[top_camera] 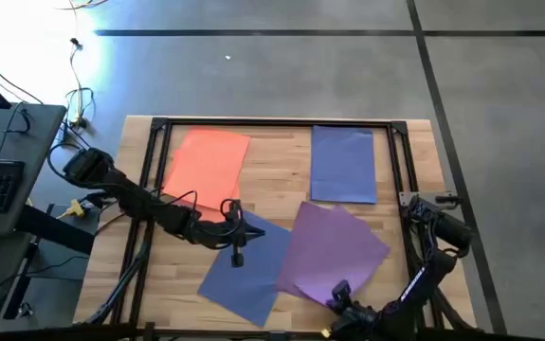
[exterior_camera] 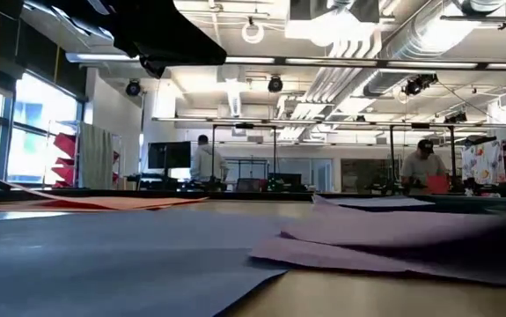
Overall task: Organize paper
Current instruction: Stack the purple paper on top of the purple paper
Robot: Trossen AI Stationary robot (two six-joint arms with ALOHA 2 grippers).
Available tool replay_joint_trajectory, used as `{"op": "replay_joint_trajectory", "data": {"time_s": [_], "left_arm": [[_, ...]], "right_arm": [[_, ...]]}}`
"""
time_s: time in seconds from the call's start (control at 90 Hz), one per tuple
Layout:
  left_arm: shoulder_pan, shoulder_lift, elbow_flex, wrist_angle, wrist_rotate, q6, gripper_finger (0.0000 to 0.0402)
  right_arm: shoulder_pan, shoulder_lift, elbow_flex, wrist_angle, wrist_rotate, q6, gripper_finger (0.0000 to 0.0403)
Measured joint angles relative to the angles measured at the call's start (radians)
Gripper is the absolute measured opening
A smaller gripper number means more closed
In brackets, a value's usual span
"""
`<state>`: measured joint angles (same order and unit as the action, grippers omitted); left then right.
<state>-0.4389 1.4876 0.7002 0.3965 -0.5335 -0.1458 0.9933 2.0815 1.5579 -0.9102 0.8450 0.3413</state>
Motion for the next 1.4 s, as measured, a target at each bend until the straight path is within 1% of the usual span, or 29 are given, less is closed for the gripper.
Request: {"op": "replay_joint_trajectory", "data": {"time_s": [0.078, 0.122, 0.178, 0.244, 0.311, 0.367, 0.522, 0.611, 0.711, 0.789, 0.867, 0.944, 1.067, 1.111, 1.211, 1.289, 1.4], "left_arm": [[0.0, 0.0, 0.0, 0.012, 0.0, 0.001, 0.0], [-0.001, 0.0, 0.001, 0.022, 0.0, 0.001, 0.0], [-0.005, -0.002, 0.007, 0.02, 0.0, 0.006, 0.0], [-0.019, -0.016, 0.015, 0.015, -0.003, 0.035, 0.0], [-0.044, -0.049, 0.029, 0.009, -0.014, 0.07, 0.0], [-0.07, -0.087, 0.04, -0.004, -0.046, 0.097, 0.0], [-0.168, -0.208, 0.056, -0.062, -0.185, 0.168, 0.0], [-0.224, -0.259, 0.056, -0.07, -0.253, 0.195, 0.0], [-0.272, -0.289, 0.056, -0.082, -0.307, 0.236, 0.0], [-0.3, -0.3, 0.056, -0.085, -0.344, 0.263, 0.0], [-0.321, -0.305, 0.056, -0.087, -0.381, 0.294, 0.0], [-0.338, -0.305, 0.056, -0.094, -0.418, 0.314, 0.0], [-0.349, -0.305, 0.056, -0.141, -0.428, 0.305, 0.0], [-0.349, -0.305, 0.056, -0.157, -0.429, 0.295, 0.0], [-0.349, -0.305, 0.056, -0.187, -0.429, 0.262, 0.0], [-0.349, -0.305, 0.056, -0.203, -0.43, 0.252, 0.0], [-0.349, -0.305, 0.056, -0.202, -0.433, 0.253, 0.0]], "right_arm": [[-0.031, 0.0, 0.057, -0.015, 0.17, -0.107, 0.0], [-0.051, 0.0, 0.086, -0.014, 0.249, -0.181, 0.0], [-0.077, 0.0, 0.116, -0.019, 0.325, -0.271, 0.0], [-0.112, 0.0, 0.149, -0.035, 0.383, -0.364, 0.0], [-0.147, 0.0, 0.177, -0.067, 0.424, -0.436, 0.0], [-0.176, 0.0, 0.198, -0.112, 0.44, -0.477, 0.0], [-0.251, -0.026, 0.242, -0.286, 0.486, -0.476, 0.0], [-0.293, -0.059, 0.267, -0.309, 0.499, -0.509, 0.0], [-0.339, -0.095, 0.32, -0.293, 0.498, -0.592, 0.0], [-0.377, -0.12, 0.372, -0.283, 0.448, -0.632, 0.0], [-0.424, -0.161, 0.409, -0.294, 0.34, -0.617, 0.0], [-0.476, -0.224, 0.409, -0.311, 0.258, -0.613, 0.0], [-0.551, -0.326, 0.385, -0.32, 0.215, -0.683, 0.0], [-0.587, -0.355, 0.384, -0.309, 0.184, -0.715, 0.0], [-0.681, -0.408, 0.384, -0.227, 0.077, -0.819, 0.0], [-0.761, -0.413, 0.384, -0.123, -0.018, -0.914, 0.0], [-0.859, -0.38, 0.383, 0.043, -0.24, -1.055, 0.0]]}}
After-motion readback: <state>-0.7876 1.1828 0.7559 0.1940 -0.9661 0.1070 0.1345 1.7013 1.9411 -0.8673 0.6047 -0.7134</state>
